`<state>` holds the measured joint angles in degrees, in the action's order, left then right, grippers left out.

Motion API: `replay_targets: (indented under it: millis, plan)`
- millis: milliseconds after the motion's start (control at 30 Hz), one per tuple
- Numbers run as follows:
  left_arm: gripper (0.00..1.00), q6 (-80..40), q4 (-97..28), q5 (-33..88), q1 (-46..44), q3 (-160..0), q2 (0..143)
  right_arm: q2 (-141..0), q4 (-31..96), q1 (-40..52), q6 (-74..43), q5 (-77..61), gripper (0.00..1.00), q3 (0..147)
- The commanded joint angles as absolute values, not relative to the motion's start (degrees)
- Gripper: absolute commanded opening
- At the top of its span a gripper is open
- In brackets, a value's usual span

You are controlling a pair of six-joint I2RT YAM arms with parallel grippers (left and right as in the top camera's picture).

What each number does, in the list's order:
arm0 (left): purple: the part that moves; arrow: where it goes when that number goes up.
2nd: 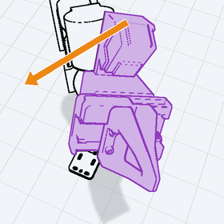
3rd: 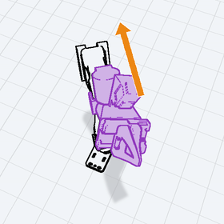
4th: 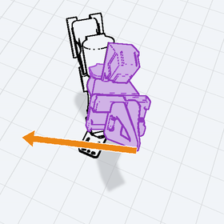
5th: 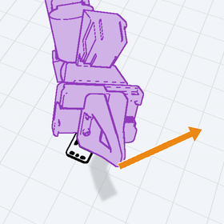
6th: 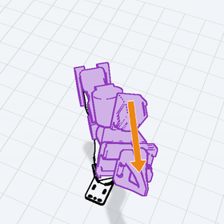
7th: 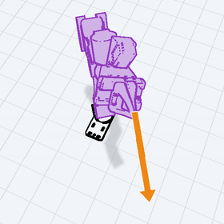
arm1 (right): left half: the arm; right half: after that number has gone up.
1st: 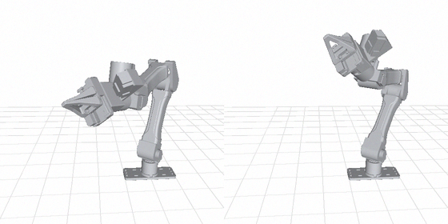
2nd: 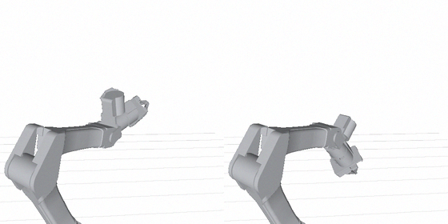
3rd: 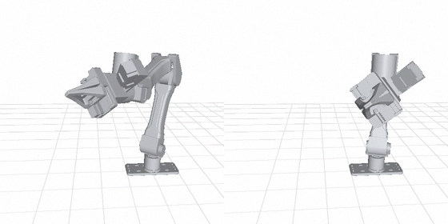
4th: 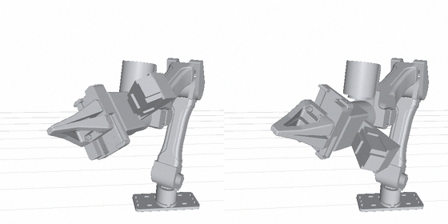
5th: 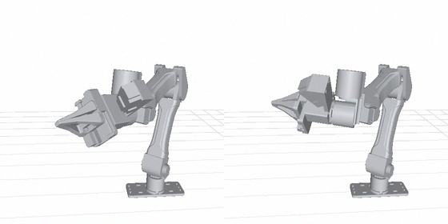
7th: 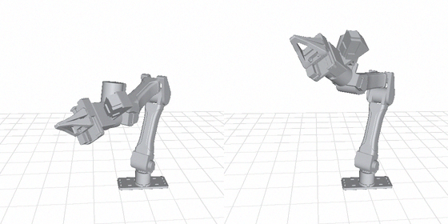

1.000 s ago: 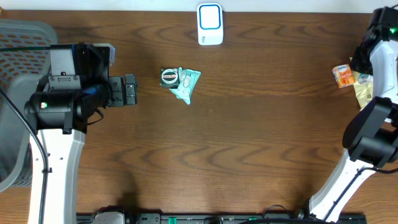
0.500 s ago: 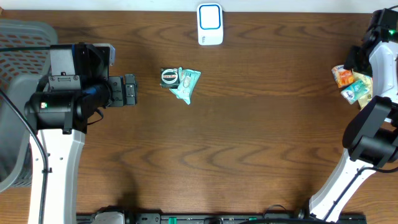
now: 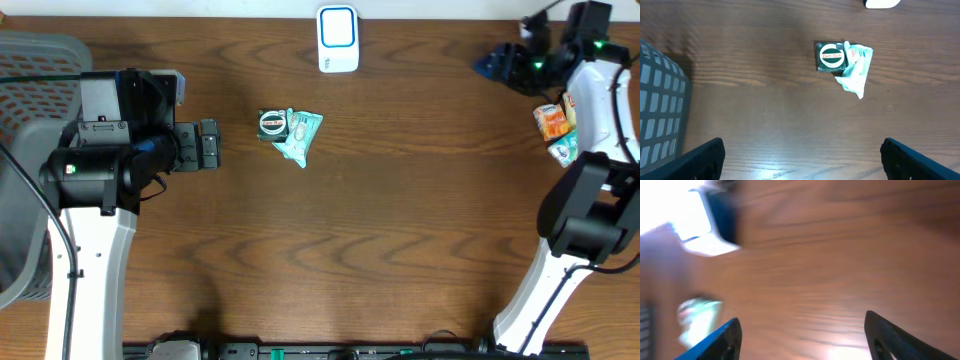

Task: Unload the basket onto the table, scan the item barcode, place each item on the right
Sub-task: 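Move the right gripper to the green wipes pouch by the tin, then grasp the green wipes pouch with the right gripper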

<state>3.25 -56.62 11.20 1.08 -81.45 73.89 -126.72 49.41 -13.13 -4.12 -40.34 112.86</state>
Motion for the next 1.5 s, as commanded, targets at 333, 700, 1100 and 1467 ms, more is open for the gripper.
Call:
replay_targets:
  millis: [333,700,1100,1467]
  plan:
    - [0.98,3.8,-56.8,10.9,1.4,-81.9,74.1,-126.9,52.9,6.5,-6.8,-38.2,0.72,112.3]
    - [0.98,3.8,-56.8,10.9,1.4,-81.9,74.1,-126.9,47.7,26.5,-22.7,-8.8,0.41,111.5]
    - [0.98,3.8,-56.8,10.9,1.4,-81.9,74.1,-130.8,38.3,37.3,-30.2,2.4,0.46,110.9]
    - [0.98,3.8,-56.8,10.9,1.4,-81.9,74.1,-136.1,37.9,39.4,-30.2,9.3,0.46,110.9]
